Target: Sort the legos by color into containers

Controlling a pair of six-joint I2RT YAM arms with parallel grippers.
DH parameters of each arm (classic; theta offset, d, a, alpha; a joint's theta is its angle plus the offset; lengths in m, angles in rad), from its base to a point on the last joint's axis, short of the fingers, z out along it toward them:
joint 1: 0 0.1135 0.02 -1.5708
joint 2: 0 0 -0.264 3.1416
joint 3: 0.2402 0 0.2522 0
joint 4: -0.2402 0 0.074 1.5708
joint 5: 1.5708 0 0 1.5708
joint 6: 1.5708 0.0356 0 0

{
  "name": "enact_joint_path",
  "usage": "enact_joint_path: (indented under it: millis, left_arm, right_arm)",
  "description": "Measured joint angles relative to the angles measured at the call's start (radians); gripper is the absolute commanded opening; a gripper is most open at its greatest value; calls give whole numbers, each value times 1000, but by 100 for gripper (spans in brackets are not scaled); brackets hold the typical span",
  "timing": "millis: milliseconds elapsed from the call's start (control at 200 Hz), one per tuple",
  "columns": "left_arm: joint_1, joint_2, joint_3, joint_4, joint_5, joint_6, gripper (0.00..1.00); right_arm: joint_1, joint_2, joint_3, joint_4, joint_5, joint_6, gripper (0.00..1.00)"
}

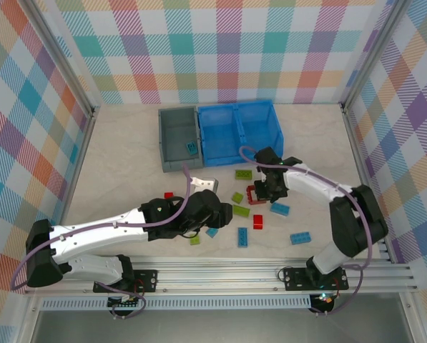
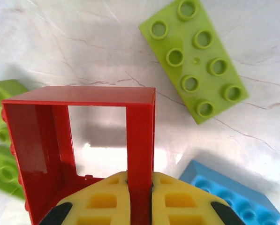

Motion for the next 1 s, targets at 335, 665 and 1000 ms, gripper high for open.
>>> enact_joint_path:
  millis: [335, 665, 1000]
  left_arm:
    - [0, 45, 169, 5, -68, 37, 67]
    - [19, 212, 335, 27, -93, 103, 67]
    - [68, 223, 340, 27, -89, 118, 67]
  right_arm:
    - [-111, 28, 413, -107, 53, -17, 7]
    - [-192, 473, 732, -64, 79, -95, 5]
    - [-203, 756, 1076, -84, 72, -153, 6]
